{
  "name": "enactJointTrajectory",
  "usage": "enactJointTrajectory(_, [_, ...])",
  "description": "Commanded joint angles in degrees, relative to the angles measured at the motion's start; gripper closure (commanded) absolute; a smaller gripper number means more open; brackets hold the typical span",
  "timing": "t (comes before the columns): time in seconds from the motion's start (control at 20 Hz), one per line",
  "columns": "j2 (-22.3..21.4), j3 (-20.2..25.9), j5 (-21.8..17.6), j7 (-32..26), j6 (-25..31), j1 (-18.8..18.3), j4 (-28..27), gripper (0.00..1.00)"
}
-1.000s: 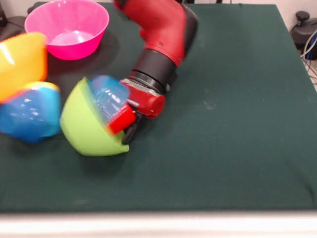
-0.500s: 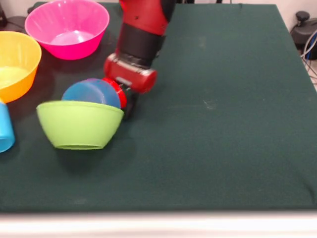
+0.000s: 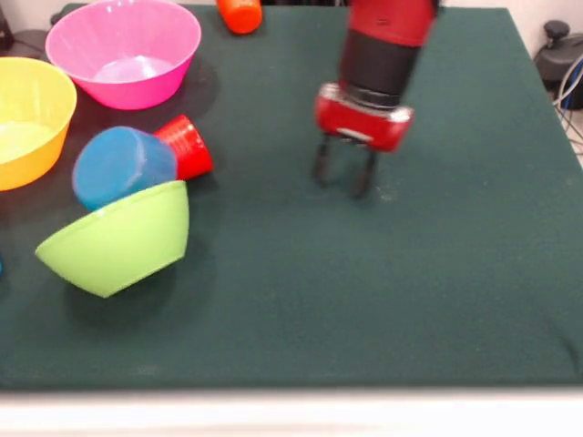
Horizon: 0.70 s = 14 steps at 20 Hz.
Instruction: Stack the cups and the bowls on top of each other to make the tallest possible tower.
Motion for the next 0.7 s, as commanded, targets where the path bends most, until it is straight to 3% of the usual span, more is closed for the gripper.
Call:
enactJointTrajectory(0.05, [0.54,11.29,-2.53,-4.97,6.97,5.96,0.42,0.0])
enactJointTrajectory(0.4, [-0.12,5.69,2.3,2.9,9.35,17.39,-0.66,0.0])
enactJointTrajectory(0.7, [-1.25,1.58,8.75,10.29,10.16,28.49,0.66,0.0])
